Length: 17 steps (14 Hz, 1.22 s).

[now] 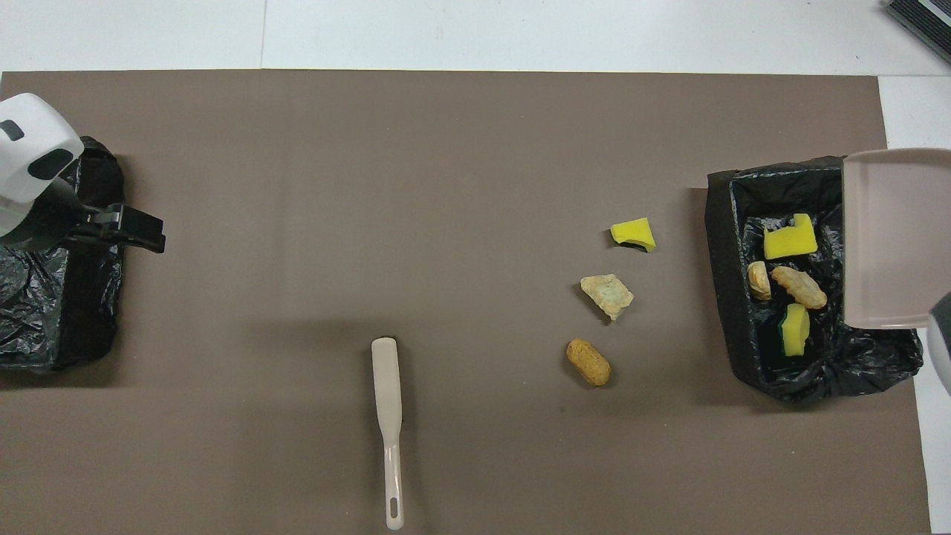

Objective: Sweep and dump trash in bin
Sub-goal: 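Carry the dustpan to the bin and tip it with the right gripper, then bring the empty dustpan back and set it on the table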

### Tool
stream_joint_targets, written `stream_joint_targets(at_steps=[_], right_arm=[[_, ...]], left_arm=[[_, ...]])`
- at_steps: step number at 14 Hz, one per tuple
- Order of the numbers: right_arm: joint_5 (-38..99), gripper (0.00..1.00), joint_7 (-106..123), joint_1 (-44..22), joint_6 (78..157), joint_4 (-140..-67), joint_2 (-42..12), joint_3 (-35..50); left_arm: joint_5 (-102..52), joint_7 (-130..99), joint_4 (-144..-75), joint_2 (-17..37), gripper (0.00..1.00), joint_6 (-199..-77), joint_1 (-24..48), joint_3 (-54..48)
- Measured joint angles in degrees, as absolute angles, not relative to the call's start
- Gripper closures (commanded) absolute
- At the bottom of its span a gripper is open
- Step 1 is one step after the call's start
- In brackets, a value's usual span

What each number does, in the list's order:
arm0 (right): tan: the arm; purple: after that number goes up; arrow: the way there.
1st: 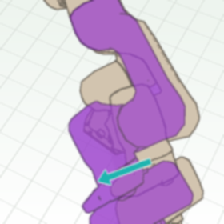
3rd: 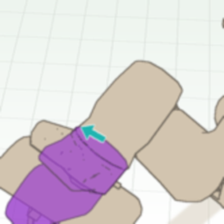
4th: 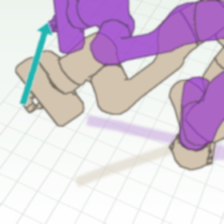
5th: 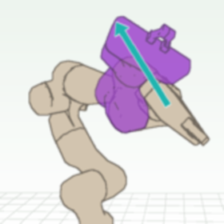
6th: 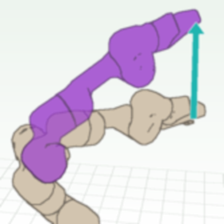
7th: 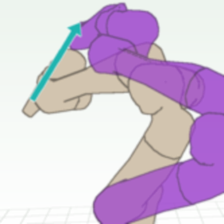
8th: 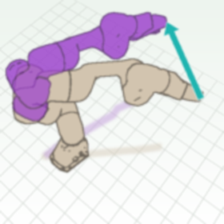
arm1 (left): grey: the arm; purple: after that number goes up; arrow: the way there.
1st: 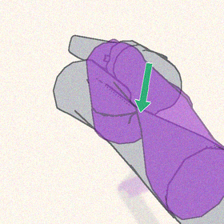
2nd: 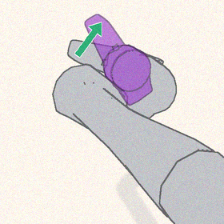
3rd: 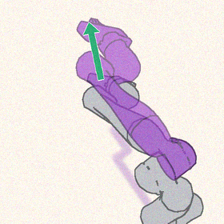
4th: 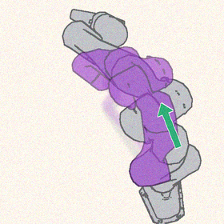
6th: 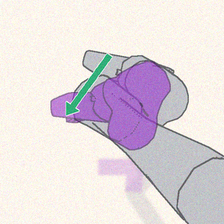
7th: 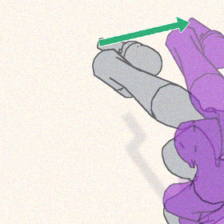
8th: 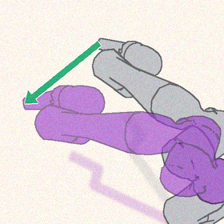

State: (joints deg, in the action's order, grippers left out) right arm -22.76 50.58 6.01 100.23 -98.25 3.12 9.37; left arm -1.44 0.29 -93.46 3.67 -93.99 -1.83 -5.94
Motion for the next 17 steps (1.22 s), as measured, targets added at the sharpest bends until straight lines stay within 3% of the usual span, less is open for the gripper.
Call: stream_joint_targets(at_steps=[5, 14, 17], right_arm=[[-14.72, 1.00, 27.21, -1.19, 100.10, -94.71, -0.21, 9.98], [-12.82, 1.00, -18.78, -19.72, 100.44, -73.50, -22.66, 10.22], [-11.75, 1.00, -28.93, -24.07, 103.64, -69.78, -28.77, 11.13]], left_arm=[[-1.41, 0.36, -91.77, 3.16, 0.00, -94.01, -1.83, -5.95], [-1.40, 0.54, -92.56, 2.69, 0.00, -94.00, -1.83, -5.97], [-1.40, 0.54, -92.56, 2.53, 0.00, -94.00, -1.83, -5.97]])
